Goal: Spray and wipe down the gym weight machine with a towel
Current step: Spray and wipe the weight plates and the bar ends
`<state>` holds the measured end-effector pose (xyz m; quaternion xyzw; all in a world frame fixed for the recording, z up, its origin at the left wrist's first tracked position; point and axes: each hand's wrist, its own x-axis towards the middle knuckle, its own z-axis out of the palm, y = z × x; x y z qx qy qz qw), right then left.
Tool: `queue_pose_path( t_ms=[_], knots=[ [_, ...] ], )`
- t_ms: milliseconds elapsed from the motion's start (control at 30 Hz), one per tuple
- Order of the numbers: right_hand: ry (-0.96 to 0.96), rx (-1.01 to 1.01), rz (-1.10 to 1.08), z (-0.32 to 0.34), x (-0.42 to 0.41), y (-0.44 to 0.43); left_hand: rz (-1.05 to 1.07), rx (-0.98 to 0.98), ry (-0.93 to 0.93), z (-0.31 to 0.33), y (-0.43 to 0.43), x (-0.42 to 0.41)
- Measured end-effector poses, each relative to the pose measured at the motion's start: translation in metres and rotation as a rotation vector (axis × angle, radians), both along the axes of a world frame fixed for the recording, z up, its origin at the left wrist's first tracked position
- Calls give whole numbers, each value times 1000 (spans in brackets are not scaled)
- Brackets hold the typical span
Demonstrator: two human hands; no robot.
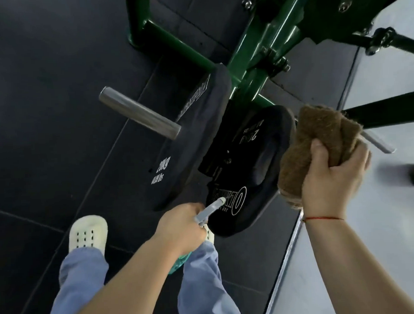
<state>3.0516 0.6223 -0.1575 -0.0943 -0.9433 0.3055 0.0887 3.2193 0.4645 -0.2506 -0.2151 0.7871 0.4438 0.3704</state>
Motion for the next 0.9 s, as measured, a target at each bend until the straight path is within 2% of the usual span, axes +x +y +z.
queue_pose_path(
  t_ms=[100, 133, 200, 300, 467, 667, 800, 900],
  knots=[
    [-170, 205, -111, -18, 27, -3, -127, -14, 27, -4, -8, 2],
    [-213, 211, -127, -27, 35, -7, -161, -12, 30, -2, -12, 4],
    [-262, 158, -183, -38, 47, -18, -198, 13, 26, 3, -20, 10],
    [-335, 105, -262, -43, 43, -19, -135, 74, -2, 11, -34, 13],
    [-490, 52, -214, -37, 30, 2, -61, 98, 46, 25, -30, -7],
    [-433, -20, -200, -49, 64, 6, -124, 22, 70, 15, -9, -33],
    [-312, -106, -218, -64, 105, 4, 83, 35, 59, 13, -4, -33],
    [-337, -175, -234, -71, 134, 4, 154, 92, 73, 18, -3, -37]
  ],
)
